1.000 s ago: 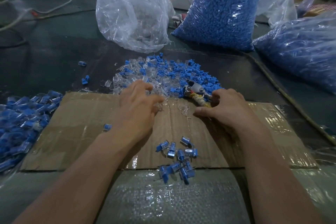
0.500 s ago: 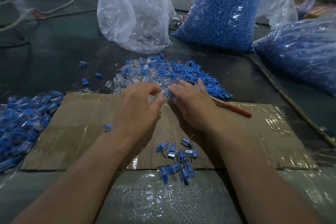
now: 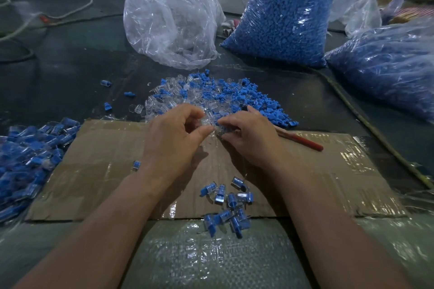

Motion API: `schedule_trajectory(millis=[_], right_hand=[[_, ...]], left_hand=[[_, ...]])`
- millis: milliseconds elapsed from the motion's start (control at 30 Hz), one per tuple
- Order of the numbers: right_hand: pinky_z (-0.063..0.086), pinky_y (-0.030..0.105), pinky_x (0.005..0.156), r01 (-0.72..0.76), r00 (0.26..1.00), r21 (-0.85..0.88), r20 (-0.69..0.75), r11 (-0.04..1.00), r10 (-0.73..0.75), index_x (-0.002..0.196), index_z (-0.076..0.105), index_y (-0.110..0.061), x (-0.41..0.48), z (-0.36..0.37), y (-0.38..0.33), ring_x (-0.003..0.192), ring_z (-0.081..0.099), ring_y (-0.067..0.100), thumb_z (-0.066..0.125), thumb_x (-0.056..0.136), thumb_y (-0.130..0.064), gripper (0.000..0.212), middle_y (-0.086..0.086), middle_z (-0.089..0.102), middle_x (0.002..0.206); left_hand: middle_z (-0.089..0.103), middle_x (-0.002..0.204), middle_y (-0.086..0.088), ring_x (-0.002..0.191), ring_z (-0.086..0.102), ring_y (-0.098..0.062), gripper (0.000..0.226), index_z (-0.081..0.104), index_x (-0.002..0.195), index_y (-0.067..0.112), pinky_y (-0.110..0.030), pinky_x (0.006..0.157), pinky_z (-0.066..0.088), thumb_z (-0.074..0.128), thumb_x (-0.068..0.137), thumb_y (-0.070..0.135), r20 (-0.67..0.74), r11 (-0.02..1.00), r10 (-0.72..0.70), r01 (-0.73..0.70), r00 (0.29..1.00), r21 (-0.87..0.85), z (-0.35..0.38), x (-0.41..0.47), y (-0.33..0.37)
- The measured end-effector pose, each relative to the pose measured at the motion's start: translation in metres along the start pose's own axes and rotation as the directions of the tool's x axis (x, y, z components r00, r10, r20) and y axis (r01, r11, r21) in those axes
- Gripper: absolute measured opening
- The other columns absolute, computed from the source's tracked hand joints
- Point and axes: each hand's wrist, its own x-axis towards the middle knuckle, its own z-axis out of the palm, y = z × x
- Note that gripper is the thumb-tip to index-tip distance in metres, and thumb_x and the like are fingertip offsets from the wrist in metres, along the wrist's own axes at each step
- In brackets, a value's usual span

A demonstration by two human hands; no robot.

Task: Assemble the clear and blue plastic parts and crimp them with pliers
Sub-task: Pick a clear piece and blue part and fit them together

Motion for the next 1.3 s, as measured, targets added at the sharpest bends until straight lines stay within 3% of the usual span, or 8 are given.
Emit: schedule_trajectory(millis=[133,233,400,600,833,967,1133,1300], right_hand=[[0.017,0.023,0.101,0.007,1.0,0.011,0.013,1.0,-0.008,0.121,0.06,-0.015,-0.001,-0.001,-0.001,0.086,0.039,0.0,0.046,0.094,-0.011,0.03,0.004,0.065,0.113],[0.01,0.024,0.105,-0.007,0.998,0.005,0.056,1.0,0.007,0.12,0.06,-0.015,-0.001,-0.002,-0.004,0.1,0.052,0.011,0.045,0.094,-0.008,0.031,0.003,0.063,0.118],[0.006,0.023,0.105,-0.024,0.996,-0.016,0.084,1.0,0.025,0.121,0.059,-0.018,-0.001,-0.002,-0.006,0.107,0.052,0.012,0.046,0.093,-0.01,0.032,0.0,0.061,0.122],[0.011,0.033,0.111,-0.061,0.994,0.051,0.091,0.997,0.057,0.107,0.061,-0.019,-0.002,-0.002,-0.007,0.076,0.041,-0.005,0.049,0.092,-0.009,0.021,-0.004,0.063,0.104],[0.013,0.03,0.111,-0.04,0.998,0.044,0.057,0.998,0.038,0.093,0.059,-0.02,-0.003,-0.005,-0.008,0.078,0.042,0.0,0.058,0.088,-0.016,0.006,-0.015,0.048,0.083],[0.047,0.024,0.083,-0.083,0.989,0.261,-0.099,0.962,0.112,0.087,0.063,-0.017,-0.01,-0.008,-0.012,0.079,0.053,0.005,0.067,0.081,-0.013,0.008,-0.016,0.051,0.076],[0.047,0.007,0.068,-0.008,0.949,0.568,-0.255,0.823,0.185,0.079,0.062,-0.028,-0.016,-0.012,-0.019,0.076,0.06,-0.003,0.073,0.074,-0.006,0.025,-0.018,0.06,0.076],[0.047,0.007,0.064,0.035,0.934,0.646,-0.293,0.762,0.205,0.076,0.063,-0.031,-0.019,-0.011,-0.029,0.071,0.061,-0.004,0.073,0.075,-0.004,0.029,-0.017,0.062,0.074]], left_hand=[[0.049,0.068,0.021,0.064,0.049,0.006,0.024,0.067,0.097,0.012,0.003,0.067,0.038,0.074,0.075,0.02,-0.001,1.0,0.009,-0.009,1.0,0.001,0.0,0.0,0.0],[0.049,0.07,0.022,0.065,0.05,0.006,0.026,0.068,0.1,0.013,-0.003,0.061,0.042,0.073,0.076,0.019,0.011,1.0,0.001,-0.001,1.0,-0.005,0.001,0.001,-0.002],[0.054,0.074,0.02,0.069,0.054,0.003,0.028,0.068,0.103,0.018,-0.007,0.061,0.044,0.073,0.076,0.016,0.03,0.998,-0.04,0.041,0.999,-0.046,0.001,0.001,-0.007],[0.061,0.071,0.012,0.066,0.06,0.007,0.03,0.063,0.097,0.028,-0.004,0.062,0.047,0.074,0.074,0.013,0.062,0.959,-0.13,0.142,0.989,-0.247,0.0,0.001,-0.006],[0.065,0.074,0.012,0.069,0.065,0.003,0.038,0.059,0.11,0.028,-0.006,0.065,0.049,0.069,0.078,0.009,0.119,0.927,-0.184,0.212,0.976,-0.309,0.0,0.001,-0.003],[0.068,0.071,-0.001,0.064,0.067,-0.007,0.017,0.061,0.079,0.021,-0.015,0.057,0.052,0.071,0.076,0.007,0.124,0.894,-0.245,0.273,0.962,-0.354,-0.001,0.003,-0.004],[0.07,0.066,-0.004,0.061,0.069,-0.01,0.014,0.062,0.073,0.016,-0.015,0.053,0.051,0.067,0.08,0.005,0.153,0.834,-0.286,0.325,0.946,-0.447,-0.003,0.003,-0.001],[0.069,0.067,-0.004,0.06,0.068,-0.01,0.012,0.062,0.075,0.015,-0.017,0.055,0.054,0.067,0.08,0.005,0.168,0.824,-0.297,0.341,0.94,-0.452,-0.005,0.003,0.002]])
